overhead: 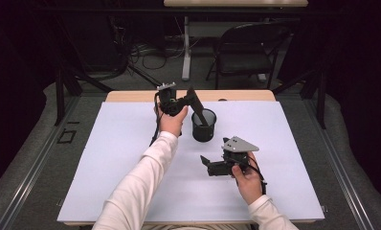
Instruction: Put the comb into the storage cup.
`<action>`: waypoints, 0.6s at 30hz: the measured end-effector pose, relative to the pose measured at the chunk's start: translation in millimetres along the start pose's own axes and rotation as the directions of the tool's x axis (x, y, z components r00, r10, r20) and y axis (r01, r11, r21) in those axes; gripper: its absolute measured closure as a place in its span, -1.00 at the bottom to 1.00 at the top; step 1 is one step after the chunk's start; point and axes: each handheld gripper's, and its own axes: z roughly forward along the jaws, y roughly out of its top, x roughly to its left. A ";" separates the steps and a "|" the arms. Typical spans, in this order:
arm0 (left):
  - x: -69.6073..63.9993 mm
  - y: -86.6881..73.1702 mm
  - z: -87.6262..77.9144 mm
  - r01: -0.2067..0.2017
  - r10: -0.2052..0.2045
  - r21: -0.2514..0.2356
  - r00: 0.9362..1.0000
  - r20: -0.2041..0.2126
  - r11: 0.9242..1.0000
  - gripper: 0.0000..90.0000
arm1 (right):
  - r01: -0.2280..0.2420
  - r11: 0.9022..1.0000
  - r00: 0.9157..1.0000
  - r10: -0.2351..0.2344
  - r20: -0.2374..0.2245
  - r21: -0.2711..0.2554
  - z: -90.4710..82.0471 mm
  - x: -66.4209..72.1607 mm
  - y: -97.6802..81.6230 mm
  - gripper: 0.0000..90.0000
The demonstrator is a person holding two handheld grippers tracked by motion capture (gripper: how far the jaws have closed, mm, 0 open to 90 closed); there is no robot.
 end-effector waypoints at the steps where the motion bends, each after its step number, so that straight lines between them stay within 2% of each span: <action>1: 0.2 0.1 0.0 0.000 0.000 0.001 1.000 0.001 1.000 0.87 | 0.000 1.000 1.000 0.000 0.000 0.001 0.0 0.1 0.0 -1.00; 18: 7.5 -0.1 -1.3 0.019 -0.019 0.002 1.000 -0.013 1.000 0.86 | 0.001 1.000 1.000 -0.001 0.001 -0.001 0.1 -0.3 -0.1 -1.00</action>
